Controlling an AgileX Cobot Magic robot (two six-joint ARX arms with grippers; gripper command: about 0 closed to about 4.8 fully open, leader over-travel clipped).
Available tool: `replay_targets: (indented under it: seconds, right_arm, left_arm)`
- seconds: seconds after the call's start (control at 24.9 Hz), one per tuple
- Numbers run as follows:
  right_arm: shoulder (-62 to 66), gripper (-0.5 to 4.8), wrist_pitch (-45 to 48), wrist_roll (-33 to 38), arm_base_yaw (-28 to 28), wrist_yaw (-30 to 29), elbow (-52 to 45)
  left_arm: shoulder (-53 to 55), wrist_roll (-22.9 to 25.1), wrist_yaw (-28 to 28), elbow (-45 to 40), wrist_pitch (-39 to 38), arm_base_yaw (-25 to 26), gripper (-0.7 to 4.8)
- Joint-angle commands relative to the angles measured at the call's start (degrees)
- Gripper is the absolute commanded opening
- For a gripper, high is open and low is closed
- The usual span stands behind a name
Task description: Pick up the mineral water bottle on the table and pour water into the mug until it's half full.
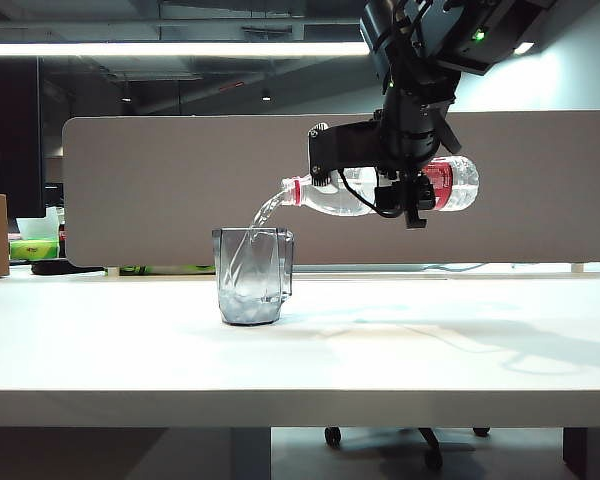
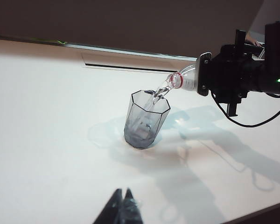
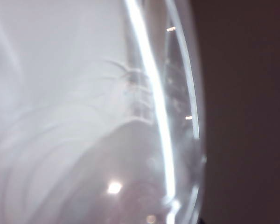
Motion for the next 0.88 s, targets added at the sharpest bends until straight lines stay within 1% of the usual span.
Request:
replay_targets:
  seconds: [0.04, 0.88]
  right_arm:
    - [-0.70, 2.65, 2.80, 0.04, 0.09, 1.44, 0.68]
    - [-0.70, 2.65, 3.23, -1.05, 0.15, 2.95, 0.68]
  left_arm:
    - [0.07, 0.37, 0.17, 0.17, 0.70, -0.02, -0.05]
    - [0.07, 0.37, 0.17, 0.15, 0.68, -0.02, -0.05]
